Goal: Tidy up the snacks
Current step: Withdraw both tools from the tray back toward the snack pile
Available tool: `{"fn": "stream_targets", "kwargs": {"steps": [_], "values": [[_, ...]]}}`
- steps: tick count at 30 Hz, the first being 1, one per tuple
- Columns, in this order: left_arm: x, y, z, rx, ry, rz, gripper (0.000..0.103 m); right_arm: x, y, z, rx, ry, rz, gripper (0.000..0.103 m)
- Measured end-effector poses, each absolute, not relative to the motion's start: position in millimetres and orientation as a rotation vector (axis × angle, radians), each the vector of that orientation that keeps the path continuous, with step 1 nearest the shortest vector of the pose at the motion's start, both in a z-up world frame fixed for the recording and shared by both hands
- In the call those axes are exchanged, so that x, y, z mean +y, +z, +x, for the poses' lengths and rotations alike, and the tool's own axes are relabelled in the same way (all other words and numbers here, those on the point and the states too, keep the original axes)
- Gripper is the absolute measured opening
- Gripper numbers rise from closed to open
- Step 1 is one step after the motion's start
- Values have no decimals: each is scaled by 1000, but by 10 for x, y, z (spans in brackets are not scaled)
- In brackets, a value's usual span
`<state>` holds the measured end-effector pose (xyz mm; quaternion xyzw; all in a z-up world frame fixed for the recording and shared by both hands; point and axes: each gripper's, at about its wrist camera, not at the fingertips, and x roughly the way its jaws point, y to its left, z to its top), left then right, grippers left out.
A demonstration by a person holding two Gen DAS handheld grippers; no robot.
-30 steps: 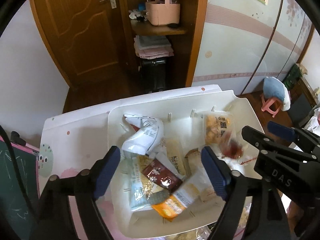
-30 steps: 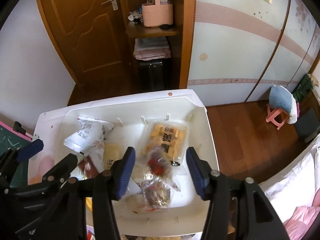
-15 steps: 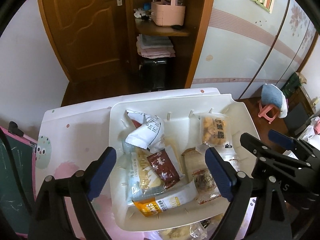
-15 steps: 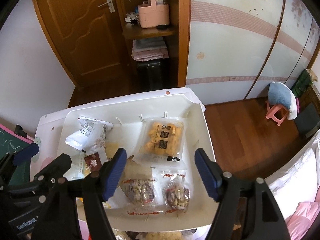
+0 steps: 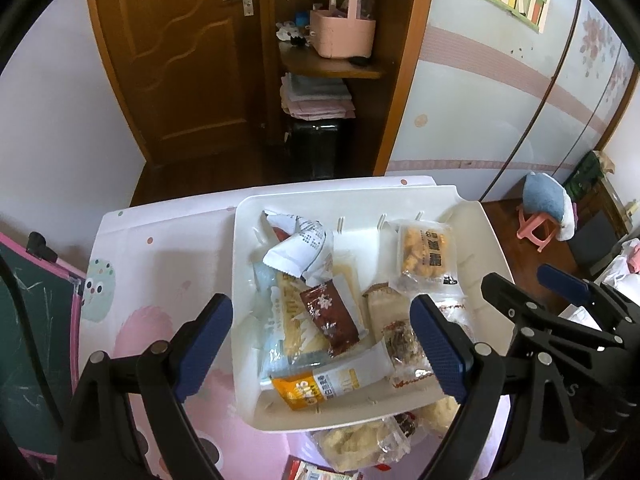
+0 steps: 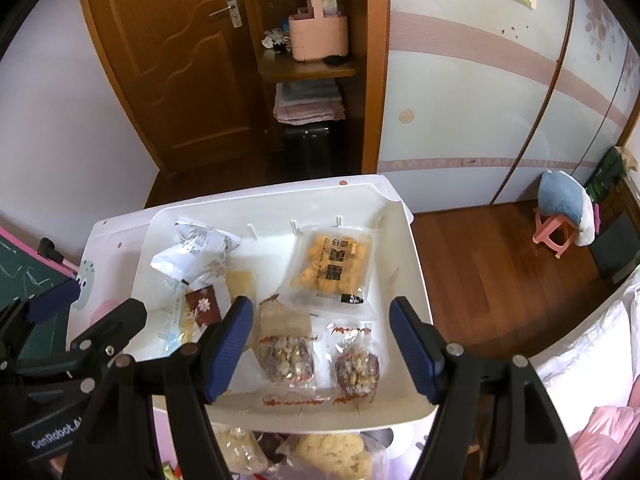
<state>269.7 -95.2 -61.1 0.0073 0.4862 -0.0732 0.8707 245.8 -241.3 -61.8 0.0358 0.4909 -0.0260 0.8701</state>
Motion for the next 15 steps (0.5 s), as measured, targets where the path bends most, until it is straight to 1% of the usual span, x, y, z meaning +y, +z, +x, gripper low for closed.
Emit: {"fn": "stream_targets", "kwargs": {"steps": [15], "values": [[-655, -311, 2007, 953, -136, -4, 90, -2293, -280, 1853, 952, -31, -12, 71]]}}
